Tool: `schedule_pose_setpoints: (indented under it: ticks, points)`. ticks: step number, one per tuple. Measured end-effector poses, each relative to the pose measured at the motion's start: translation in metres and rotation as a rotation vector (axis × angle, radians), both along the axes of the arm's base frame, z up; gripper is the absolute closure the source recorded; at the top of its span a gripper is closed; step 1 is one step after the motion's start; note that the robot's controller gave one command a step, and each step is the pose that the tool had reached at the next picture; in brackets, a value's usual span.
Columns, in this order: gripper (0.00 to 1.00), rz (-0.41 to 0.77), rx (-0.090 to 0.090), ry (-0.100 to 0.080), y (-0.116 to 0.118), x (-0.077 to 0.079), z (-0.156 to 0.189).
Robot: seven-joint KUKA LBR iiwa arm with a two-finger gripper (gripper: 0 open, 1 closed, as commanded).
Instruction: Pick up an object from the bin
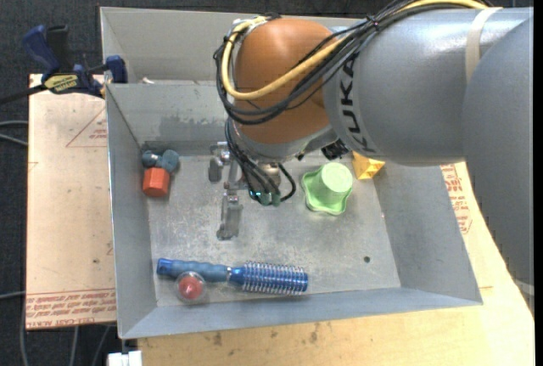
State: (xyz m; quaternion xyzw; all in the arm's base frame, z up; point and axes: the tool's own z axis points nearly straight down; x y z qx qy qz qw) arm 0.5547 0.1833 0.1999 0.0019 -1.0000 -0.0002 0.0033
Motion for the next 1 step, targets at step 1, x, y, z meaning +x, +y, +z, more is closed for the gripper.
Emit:
schedule_pose_setpoints:
  ticks: [1]
  points:
    - [0.0, 0.178, 0.001, -0.009, -0.0685, -0.0619, -0.1321]
